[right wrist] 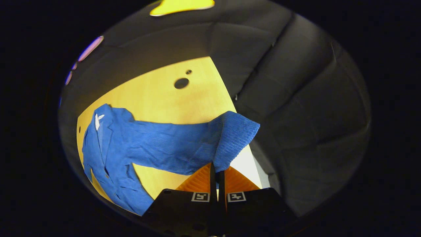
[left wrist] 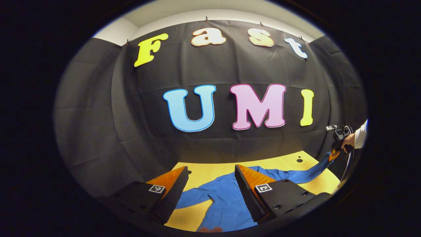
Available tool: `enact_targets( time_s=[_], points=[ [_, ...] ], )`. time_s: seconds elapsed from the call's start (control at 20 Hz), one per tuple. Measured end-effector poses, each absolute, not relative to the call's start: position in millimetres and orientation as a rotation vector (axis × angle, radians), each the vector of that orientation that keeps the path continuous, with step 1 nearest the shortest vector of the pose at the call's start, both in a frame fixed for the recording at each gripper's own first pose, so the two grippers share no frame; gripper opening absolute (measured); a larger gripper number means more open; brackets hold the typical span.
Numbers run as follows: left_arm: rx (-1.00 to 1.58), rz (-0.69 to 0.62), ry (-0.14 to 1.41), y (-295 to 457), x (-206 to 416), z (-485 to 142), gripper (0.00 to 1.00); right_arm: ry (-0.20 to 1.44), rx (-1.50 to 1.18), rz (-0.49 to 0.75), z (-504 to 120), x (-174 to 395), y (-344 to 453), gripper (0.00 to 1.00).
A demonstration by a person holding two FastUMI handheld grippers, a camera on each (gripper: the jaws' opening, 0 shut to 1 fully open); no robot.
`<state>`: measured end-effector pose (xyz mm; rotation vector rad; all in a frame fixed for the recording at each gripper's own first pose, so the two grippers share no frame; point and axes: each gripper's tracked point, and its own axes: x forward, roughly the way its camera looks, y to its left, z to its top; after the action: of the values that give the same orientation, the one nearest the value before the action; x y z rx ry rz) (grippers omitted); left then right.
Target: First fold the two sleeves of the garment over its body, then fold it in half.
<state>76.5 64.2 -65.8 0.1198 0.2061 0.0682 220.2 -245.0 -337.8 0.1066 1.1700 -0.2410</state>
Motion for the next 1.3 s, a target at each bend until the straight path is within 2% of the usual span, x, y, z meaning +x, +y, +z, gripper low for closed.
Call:
enact_targets(
  time_s=[0.3,0.55,0.7,0.85,1.05,1.3],
  points=[
    [0.076,0.107,0.204,137,61,-68,0.82,0.986,0.093,-0.049,-232,284,-85,0.05],
    [0.046,0.232,0.234,210,33,-86,0.82,0.947,0.073,0.153,-213,318,77,0.04],
    [0.028,0.323,0.284,247,11,-103,0.82,0.994,0.046,0.284,-245,322,174,0.05],
    [0.040,0.407,0.308,271,-12,-111,0.82,1.059,0.017,0.382,-303,317,245,0.05],
    [0.008,0.518,0.311,294,-44,-118,0.81,1.159,-0.091,0.439,-385,309,308,0.05],
    [-0.012,0.627,0.340,302,-65,-122,0.82,1.256,-0.058,0.449,-452,291,358,0.05]
  ],
)
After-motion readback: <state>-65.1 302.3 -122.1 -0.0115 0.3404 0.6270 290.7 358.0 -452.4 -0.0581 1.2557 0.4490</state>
